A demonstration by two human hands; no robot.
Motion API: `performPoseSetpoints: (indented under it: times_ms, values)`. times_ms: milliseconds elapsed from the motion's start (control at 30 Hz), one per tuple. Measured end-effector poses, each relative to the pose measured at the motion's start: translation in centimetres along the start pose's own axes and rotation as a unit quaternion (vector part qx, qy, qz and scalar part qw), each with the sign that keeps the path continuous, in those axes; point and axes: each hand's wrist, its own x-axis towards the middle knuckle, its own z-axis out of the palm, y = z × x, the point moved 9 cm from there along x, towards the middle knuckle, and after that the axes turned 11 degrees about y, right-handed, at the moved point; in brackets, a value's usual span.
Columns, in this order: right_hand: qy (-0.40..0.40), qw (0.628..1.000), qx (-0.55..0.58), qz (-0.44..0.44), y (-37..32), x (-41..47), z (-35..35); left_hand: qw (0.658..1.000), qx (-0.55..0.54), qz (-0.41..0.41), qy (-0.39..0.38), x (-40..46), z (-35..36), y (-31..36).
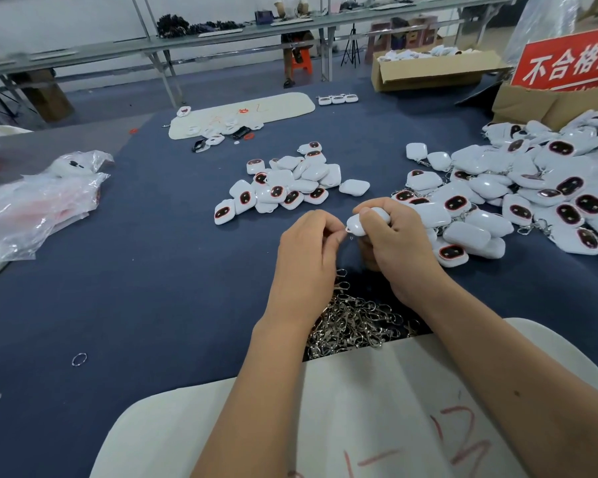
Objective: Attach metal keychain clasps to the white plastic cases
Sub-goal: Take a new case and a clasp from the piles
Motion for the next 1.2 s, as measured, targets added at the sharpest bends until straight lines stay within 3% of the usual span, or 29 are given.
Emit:
performPoseSetpoints:
  times_ms: [433,700,833,1033,1200]
  values:
    - [-0.038,0.997,0.056,0.024,0.1,-0.2,0.5,0.997,-0.026,0.030,0.060,0.2,-1.5,0.6]
    - [-0.068,0.995,0.074,0.026,-0.1,-0.5,0.6,0.993,-0.058,-0.040,0.095,0.3,-2.1,-0.4]
    - [-0.084,0.993,0.080,0.025,-0.4,-0.8,0.8,0.995,-0.029,-0.047,0.081,0.2,-2.0,-0.7]
    - [-0.048,0.999,0.017,0.003,-0.5,-0.9,0.6,0.998,0.056,-0.013,0.009,0.0,-0.9,-0.5]
    - [-0.063,0.989,0.124,0.050,-0.6,-0.7,0.5,0.987,-0.090,-0.121,0.052,0.0,-0.9,-1.0]
